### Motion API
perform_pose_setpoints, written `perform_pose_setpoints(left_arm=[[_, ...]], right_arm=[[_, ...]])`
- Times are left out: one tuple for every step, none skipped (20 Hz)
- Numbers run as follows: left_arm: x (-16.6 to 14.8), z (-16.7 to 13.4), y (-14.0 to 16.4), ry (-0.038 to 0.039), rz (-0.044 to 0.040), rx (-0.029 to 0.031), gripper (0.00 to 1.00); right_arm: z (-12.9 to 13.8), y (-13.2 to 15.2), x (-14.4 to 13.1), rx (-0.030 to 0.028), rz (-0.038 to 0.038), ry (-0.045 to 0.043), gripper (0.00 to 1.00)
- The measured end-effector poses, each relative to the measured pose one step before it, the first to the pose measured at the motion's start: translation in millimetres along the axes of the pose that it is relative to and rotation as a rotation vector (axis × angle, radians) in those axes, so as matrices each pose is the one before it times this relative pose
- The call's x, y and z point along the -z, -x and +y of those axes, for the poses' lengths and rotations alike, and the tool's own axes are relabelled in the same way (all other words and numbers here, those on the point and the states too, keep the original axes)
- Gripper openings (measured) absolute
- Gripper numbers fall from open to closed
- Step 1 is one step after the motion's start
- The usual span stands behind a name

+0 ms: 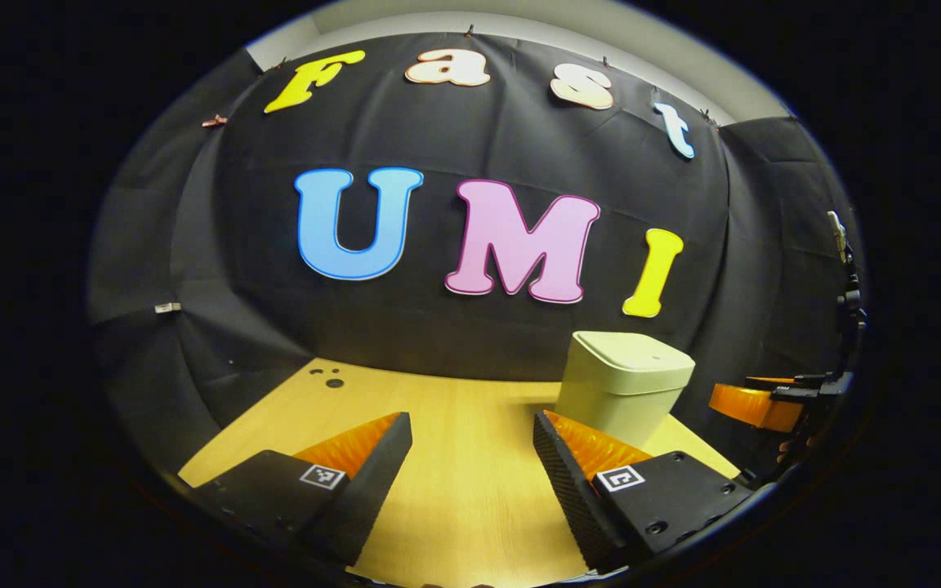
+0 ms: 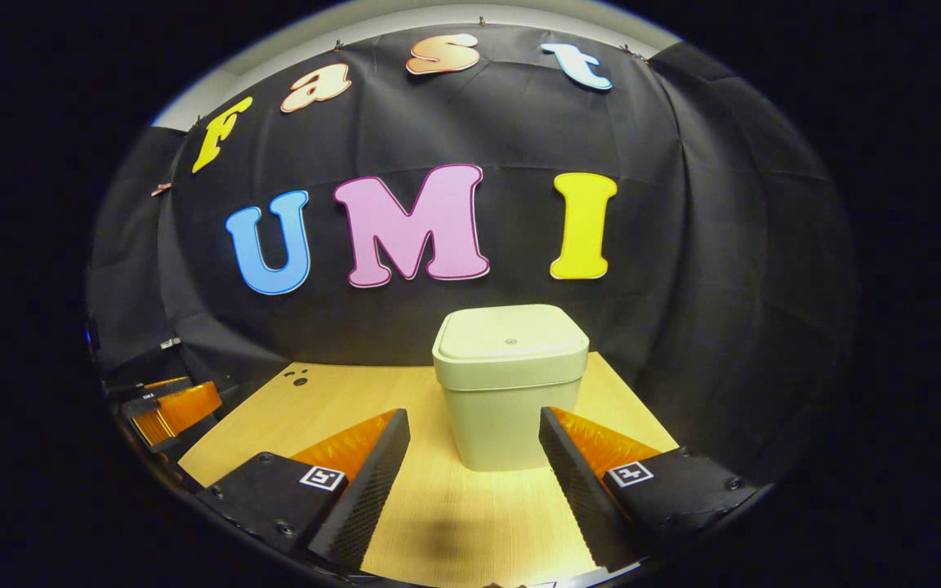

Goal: Press the lid of the desktop garbage bin to open it, pick up the crumpled paper on the desktop and throw it into the bin, then pick up the pop can on the desktop and drop it into the bin, and finally close the garbage bin lid.

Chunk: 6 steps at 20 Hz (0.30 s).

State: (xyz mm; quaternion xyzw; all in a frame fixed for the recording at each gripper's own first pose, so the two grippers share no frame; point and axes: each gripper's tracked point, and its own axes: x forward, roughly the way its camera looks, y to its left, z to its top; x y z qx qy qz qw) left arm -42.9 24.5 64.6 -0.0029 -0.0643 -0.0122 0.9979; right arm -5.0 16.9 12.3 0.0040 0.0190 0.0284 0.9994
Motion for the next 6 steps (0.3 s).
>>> perform_pose_setpoints(left_arm=[[1.17,2.02,4.49,-0.00280,-0.00483,-0.01603,0.96],[0.77,1.51,3.65,0.00325,-0.00169,-0.00993,0.96],[2.99,-0.19,2.95,0.00698,0.00473,-0.00575,0.96],[2.33,1.74,2.02,0.00633,0.00564,-0.00808,0.96],[0.69,2.19,0.39,0.00263,0.00323,-0.00790,0.96],[0.33,2.04,0.88,-0.00018,0.00221,-0.00720,0.96]], right_arm=[[5.09,-2.94,-2.84,-0.01934,-0.00258,0.00056,1.00],[4.86,-2.31,-0.76,-0.01739,-0.00021,0.00274,1.00],[3.51,-2.55,-1.47,-0.01073,-0.00071,0.00059,1.00],[5.14,-0.12,-2.57,-0.01556,-0.00511,-0.00277,1.00],[5.54,-1.36,-2.40,-0.01410,-0.00385,0.00108,1.00],[3.13,-1.04,-0.83,-0.00865,-0.00079,0.00704,1.00]])
